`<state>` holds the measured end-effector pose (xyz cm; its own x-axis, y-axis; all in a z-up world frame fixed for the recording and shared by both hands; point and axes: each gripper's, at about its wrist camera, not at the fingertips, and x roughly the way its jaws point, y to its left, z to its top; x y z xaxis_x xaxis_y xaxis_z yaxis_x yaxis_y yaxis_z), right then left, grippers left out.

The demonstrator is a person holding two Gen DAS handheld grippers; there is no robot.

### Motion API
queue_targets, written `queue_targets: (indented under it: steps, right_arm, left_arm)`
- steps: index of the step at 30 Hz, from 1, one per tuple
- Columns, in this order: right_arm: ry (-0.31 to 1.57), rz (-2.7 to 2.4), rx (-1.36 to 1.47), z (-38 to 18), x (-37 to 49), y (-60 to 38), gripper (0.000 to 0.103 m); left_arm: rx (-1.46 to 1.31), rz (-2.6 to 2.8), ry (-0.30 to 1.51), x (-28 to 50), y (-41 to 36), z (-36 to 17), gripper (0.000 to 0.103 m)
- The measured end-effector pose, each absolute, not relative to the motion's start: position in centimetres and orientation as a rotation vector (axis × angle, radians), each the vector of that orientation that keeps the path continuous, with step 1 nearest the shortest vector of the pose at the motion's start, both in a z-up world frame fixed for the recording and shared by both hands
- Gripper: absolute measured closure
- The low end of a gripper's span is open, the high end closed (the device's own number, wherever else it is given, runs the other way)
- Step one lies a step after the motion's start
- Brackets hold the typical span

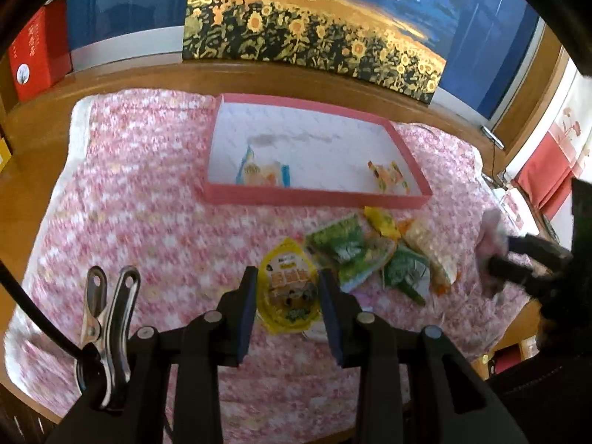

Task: Organize snacks
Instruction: 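Grasp the yellow-rimmed pouch with left tool while right tool grasps the spouted drink pouch, then carry both pouches over the pink tray and open both tools to release them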

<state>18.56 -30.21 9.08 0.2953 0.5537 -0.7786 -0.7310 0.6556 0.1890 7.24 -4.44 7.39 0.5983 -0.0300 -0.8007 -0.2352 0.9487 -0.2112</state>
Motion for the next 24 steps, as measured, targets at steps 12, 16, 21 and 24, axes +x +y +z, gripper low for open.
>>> queue_targets:
  steps: [12, 16, 21, 24]
  right_arm:
    - [0.805, 0.844, -0.074, 15.8, 17.9, -28.7, 0.032]
    - [0.786, 0.827, -0.079, 16.5, 17.6, -27.9, 0.032]
    - [0.753, 0.796, -0.055, 17.5, 17.3, -27.8, 0.032]
    - [0.733, 0.802, -0.049, 17.8, 17.2, -27.6, 0.032]
  left_arm:
    - [-0.219, 0.068, 0.827, 7.5, -4.1, 14.0, 0.069]
    - [-0.192, 0.033, 0.772, 7.7, -4.5, 16.5, 0.069]
    - [-0.178, 0.019, 0.731, 7.7, -4.3, 17.9, 0.069]
    - [-0.187, 0.020, 0.727, 7.9, -3.9, 17.9, 0.069]
